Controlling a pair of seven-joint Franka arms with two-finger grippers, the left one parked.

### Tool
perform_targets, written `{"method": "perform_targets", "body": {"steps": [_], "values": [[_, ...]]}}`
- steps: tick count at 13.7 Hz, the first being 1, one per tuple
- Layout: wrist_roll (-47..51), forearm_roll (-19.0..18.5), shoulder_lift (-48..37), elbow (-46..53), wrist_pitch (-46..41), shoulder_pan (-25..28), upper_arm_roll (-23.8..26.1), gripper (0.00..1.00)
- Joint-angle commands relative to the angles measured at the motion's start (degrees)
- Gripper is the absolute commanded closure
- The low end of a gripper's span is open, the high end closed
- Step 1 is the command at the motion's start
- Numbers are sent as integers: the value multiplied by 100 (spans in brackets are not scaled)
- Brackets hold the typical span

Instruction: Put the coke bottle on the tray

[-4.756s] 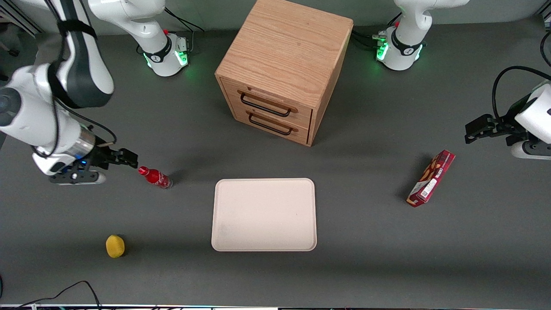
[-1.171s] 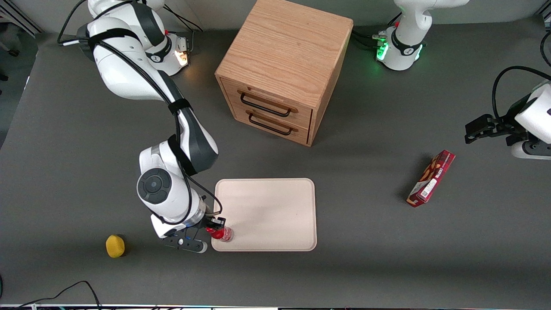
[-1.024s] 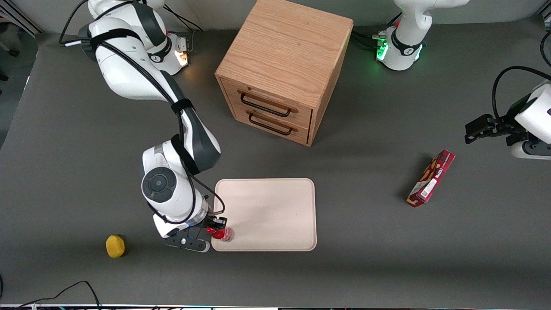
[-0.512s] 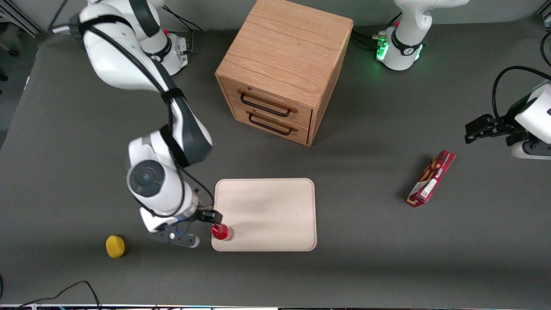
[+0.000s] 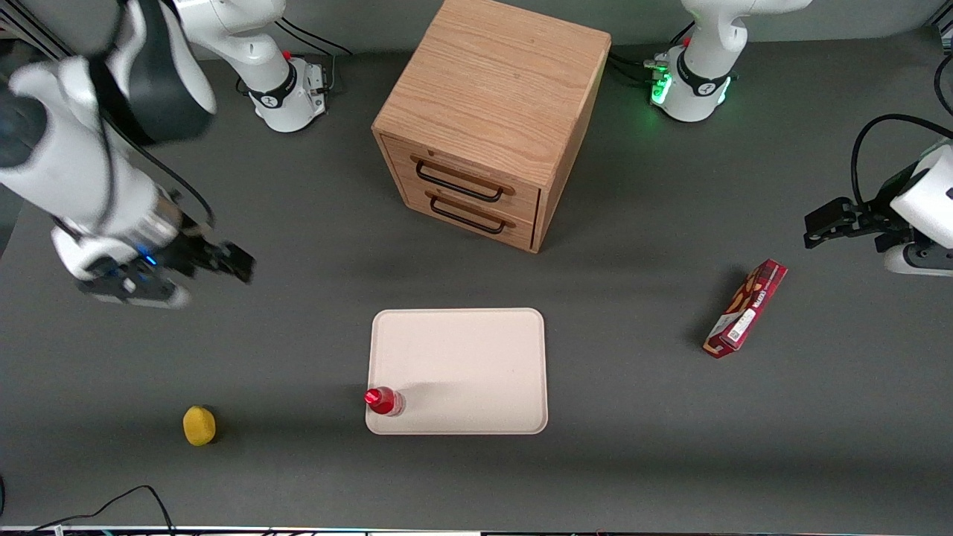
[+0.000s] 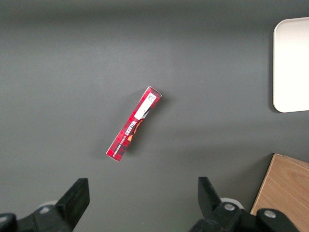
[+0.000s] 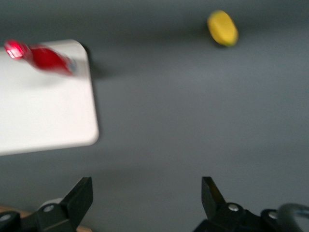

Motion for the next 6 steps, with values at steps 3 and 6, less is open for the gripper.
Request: {"method": "perform_targets", "body": {"steps": [3,6], "values": [[-608,251,-988,-646,-358,-693,147,0],[-599,260,-918,-400,-560,-694,164,0]]}}
